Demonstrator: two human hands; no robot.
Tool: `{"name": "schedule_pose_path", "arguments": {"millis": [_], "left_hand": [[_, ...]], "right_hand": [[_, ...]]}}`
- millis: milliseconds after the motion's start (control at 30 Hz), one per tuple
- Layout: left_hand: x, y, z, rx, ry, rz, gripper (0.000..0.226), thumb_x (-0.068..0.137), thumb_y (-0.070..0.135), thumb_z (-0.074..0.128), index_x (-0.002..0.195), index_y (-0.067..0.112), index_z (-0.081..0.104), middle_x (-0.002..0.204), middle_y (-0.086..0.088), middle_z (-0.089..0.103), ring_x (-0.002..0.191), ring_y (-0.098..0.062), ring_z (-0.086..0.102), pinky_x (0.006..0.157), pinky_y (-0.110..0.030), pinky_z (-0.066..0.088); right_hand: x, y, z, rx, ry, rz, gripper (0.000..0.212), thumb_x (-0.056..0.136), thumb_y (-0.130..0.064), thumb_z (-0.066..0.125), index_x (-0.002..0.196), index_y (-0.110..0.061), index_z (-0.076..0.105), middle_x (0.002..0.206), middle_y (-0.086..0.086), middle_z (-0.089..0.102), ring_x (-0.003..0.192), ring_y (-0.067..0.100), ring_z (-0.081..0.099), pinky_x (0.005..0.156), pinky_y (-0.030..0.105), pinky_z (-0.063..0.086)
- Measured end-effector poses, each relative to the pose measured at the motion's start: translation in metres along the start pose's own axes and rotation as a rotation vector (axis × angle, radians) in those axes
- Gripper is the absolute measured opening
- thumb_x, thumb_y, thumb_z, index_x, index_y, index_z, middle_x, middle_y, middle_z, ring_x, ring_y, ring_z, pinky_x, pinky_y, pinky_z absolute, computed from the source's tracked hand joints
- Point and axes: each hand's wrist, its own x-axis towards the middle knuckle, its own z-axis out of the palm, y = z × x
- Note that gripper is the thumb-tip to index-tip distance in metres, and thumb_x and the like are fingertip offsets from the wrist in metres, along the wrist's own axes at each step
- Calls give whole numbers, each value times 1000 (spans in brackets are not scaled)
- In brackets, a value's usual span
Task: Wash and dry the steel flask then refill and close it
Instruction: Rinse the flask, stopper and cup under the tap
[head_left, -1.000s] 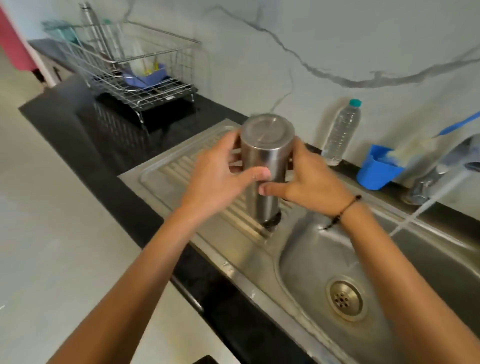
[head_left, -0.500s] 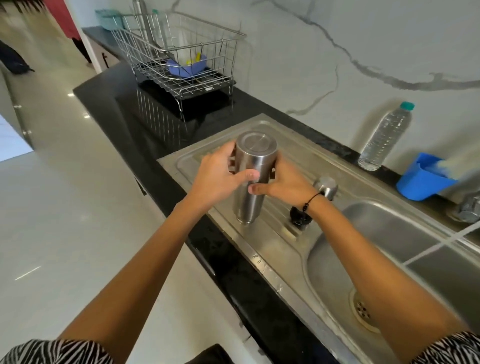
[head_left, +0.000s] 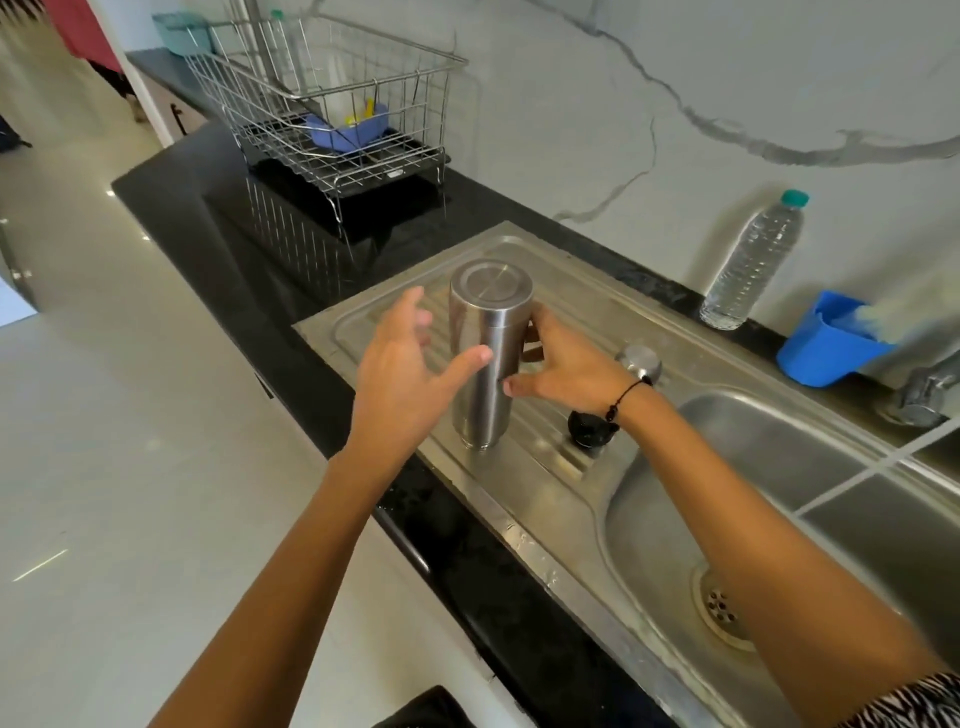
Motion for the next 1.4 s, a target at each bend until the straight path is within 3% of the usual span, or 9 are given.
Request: {"name": "schedule_pose_path", "arguments": {"millis": [133,300,500,733,833,1000,1067,1200,1400], "left_hand": [[-36,8,6,33,150,269,60,83,47,60,129,10,50,112,1,57,99,-9,55,82,-21,49],[-42,16,66,205,-218,520,40,88,28,62,121,6,55,114,-11,58,101,-23,59,82,-28,49],[-9,9,149,571,-522,394,62,90,31,60,144,20,32,140,-16,29,125,-34,35,101,-41,37],[4,3,189,669,-583,408,53,94,26,53,143,20,34,128,-16,43,117,-35,45,94,-40,40],[1,26,207,344,-585,350,52,91,27,61,138,16,42,123,-17,49,114,-34,49,93,-35,38],[-24,99,260,-465,-846,-53,24,92,35,58,114,29,48,100,0,59,91,-21,60,78,-33,51],[-32,126,282,-563,-925,-173,20,98,32,49,116,26,44,103,1,58,84,-12,56,69,-25,46],[-36,161,327,-664,-1008,-353,25,99,37,43,117,20,46,104,-8,62,84,-19,57,68,-31,43],[-25,188,372,-711,-1025,-281,39,99,35,35,106,4,57,67,-7,55,54,-20,49,55,-35,38]], "right_hand": [[-14,18,-21,-141,26,87,66,82,-11,67,138,-21,35,129,3,50,117,17,49,96,30,42],[-36,58,-37,-370,62,218,47,83,-8,63,128,-12,49,123,11,52,114,25,51,89,24,38],[-79,98,-25,-380,104,424,43,84,-5,57,126,-11,52,126,13,56,116,28,51,96,33,41],[-135,127,-19,-228,242,548,35,86,-8,55,121,-12,57,123,7,59,115,24,53,95,29,40],[-157,136,-30,-133,384,609,32,88,-15,57,120,-13,58,116,5,63,110,21,56,94,27,40],[-189,155,-59,317,791,672,27,94,-24,50,119,-15,55,111,11,62,83,18,64,84,42,54],[-193,163,-72,399,867,666,25,97,-26,44,119,-17,53,106,11,61,75,16,62,73,41,57],[-191,185,-101,486,960,670,25,99,-26,38,117,-18,52,97,13,65,68,24,64,54,29,53],[-186,218,-135,890,1015,596,17,95,-22,51,112,-17,51,50,0,48,40,13,41,36,20,30]]}}
